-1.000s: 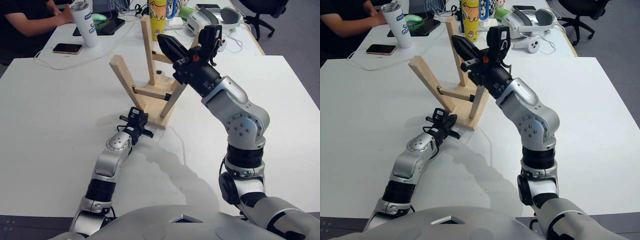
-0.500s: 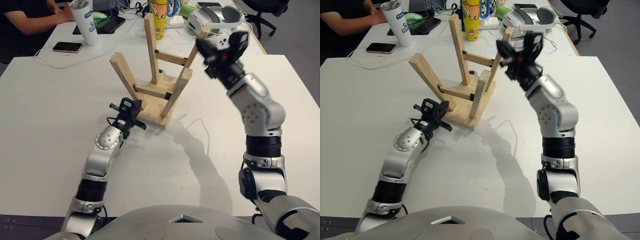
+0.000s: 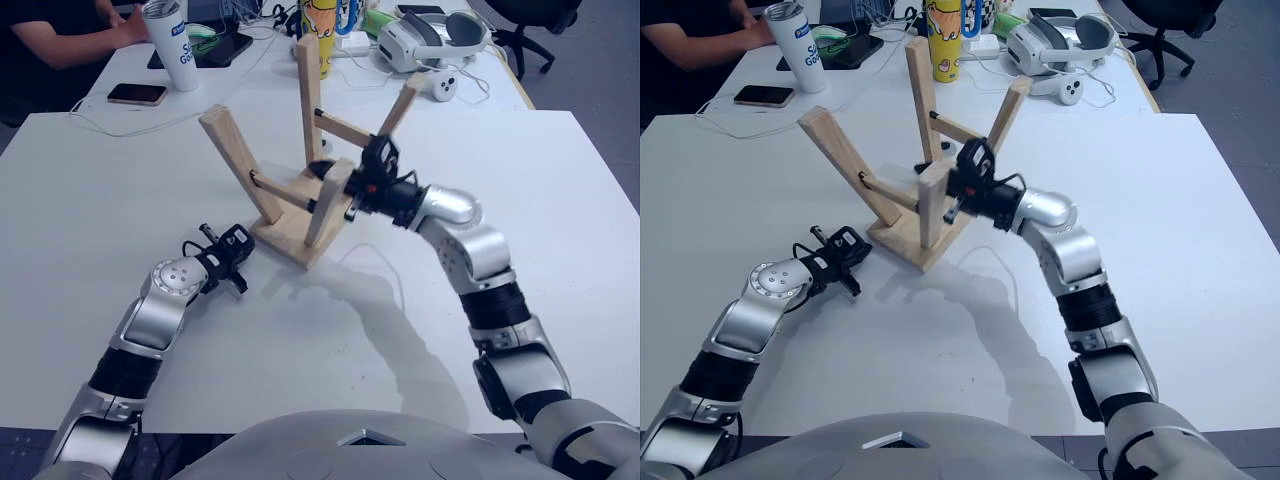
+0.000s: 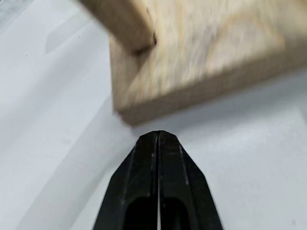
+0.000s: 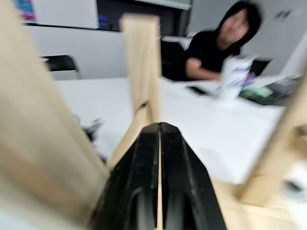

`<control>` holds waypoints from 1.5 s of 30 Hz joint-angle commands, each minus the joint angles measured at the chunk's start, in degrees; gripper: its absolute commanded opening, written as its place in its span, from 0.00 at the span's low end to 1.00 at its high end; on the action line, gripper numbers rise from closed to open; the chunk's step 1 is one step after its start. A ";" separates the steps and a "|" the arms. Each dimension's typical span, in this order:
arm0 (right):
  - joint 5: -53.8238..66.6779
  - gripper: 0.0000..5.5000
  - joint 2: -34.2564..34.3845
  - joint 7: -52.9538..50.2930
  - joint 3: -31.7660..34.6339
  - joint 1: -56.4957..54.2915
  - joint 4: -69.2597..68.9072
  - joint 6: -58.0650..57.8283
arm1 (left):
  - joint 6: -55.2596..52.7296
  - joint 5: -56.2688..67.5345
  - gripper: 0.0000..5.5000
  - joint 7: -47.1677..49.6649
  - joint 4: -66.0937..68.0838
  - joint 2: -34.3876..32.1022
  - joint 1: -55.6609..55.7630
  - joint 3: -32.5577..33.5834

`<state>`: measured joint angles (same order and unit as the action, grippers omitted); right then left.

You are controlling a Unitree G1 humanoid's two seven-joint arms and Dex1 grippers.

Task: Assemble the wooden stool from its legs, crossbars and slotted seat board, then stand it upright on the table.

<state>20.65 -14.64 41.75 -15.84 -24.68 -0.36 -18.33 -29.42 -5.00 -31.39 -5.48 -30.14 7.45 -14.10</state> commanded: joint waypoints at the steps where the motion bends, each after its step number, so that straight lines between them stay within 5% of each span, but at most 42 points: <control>1: -3.51 0.00 6.46 -5.25 -5.00 1.04 -0.61 -2.07 | 0.34 -1.61 0.00 1.75 4.41 3.05 1.06 -2.34; 7: -10.20 0.00 13.55 -15.82 -3.41 -2.51 3.19 2.06 | 1.95 -2.93 0.00 4.24 5.74 5.21 2.57 -2.17; 14: 6.24 0.00 17.93 -22.75 6.22 -0.39 -24.89 -9.07 | 3.15 -4.40 0.00 8.21 4.80 4.89 0.55 0.46; 19: 40.06 0.00 7.89 -24.80 18.30 9.26 -38.93 -24.40 | 3.47 -4.29 0.00 10.46 1.91 4.67 -2.85 2.76; 23: 64.92 0.00 -0.55 -39.02 36.10 -9.35 -29.87 -15.77 | 4.67 -3.96 0.00 10.69 2.03 3.89 -5.42 4.12; 25: 68.59 0.00 -6.90 -39.89 42.93 -14.15 -23.16 -14.13 | 5.14 -4.09 0.00 10.38 1.98 3.16 -6.78 4.14; 28: 63.54 0.00 -13.01 -39.66 47.56 -6.56 -18.33 -16.73 | 5.21 -3.72 0.00 9.54 1.39 3.00 -7.95 4.05; 33: 38.36 0.00 -16.36 -29.14 37.28 15.30 -11.07 -14.22 | 6.39 -0.09 0.00 10.08 -1.70 6.25 -11.04 6.41; 36: 18.55 0.00 -19.31 -20.28 23.56 26.95 -4.40 -3.59 | 5.95 -0.05 0.00 10.89 -3.51 7.64 -12.88 5.44; 45: 2.74 0.00 -17.00 -11.73 10.42 33.21 -1.94 1.50 | 3.57 -0.16 0.00 6.24 -4.89 5.28 -14.76 2.40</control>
<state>26.32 -31.93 28.27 -3.20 8.55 -3.15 -16.73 -23.31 -5.08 -21.99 -11.86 -22.63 -5.79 -10.00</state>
